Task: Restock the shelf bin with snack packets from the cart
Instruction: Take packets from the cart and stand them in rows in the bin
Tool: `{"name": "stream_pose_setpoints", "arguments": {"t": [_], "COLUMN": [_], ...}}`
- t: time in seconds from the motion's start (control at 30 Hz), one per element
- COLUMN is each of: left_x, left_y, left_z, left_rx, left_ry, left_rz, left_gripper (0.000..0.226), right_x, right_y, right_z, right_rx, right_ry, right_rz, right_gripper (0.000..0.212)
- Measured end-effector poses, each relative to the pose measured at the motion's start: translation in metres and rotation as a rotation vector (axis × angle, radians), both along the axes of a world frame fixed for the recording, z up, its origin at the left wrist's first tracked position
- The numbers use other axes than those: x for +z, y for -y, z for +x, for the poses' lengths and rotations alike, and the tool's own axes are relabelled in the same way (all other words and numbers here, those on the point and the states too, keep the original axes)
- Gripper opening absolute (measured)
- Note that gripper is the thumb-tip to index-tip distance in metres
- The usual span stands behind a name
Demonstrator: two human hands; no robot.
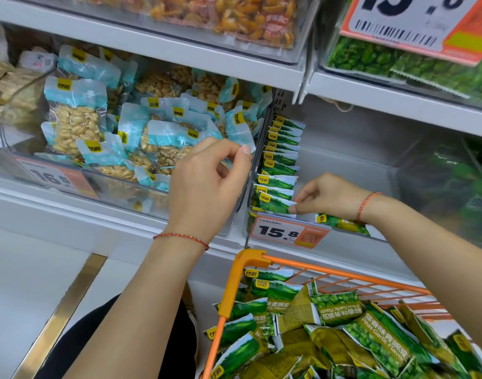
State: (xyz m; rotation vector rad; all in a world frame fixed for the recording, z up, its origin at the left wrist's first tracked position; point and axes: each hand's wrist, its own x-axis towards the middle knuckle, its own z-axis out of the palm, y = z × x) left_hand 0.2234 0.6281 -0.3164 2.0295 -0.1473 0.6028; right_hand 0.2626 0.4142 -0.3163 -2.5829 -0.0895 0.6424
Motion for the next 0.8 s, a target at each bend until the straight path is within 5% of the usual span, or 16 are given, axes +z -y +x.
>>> {"name": "stream_pose_setpoints", "arguments": {"t": [0.37,0.57,0.8], "left_x": [0.001,0.001,0.002], "left_y": [-0.002,0.000,0.000], "left_z": [0.000,0.000,-0.001], "left_rx": [0.010,0.000,0.004], "left_ry": [-0.008,0.002,-0.019], "left_rz": [0.006,0.021,0.025], "left_gripper": [0.029,0.032,0.030], "right_x": [0.012,0.015,0.026], "right_y": [-0.002,-0.010,-0.019], "right_z": [0.004,0.002,0.001], "right_rx": [0.036,0.114,0.222], "right_ry": [0.013,-0.080,0.042], "right_rz": [0.255,0.206,-0.034], "right_gripper": [0.012,0.013,0.040]}}
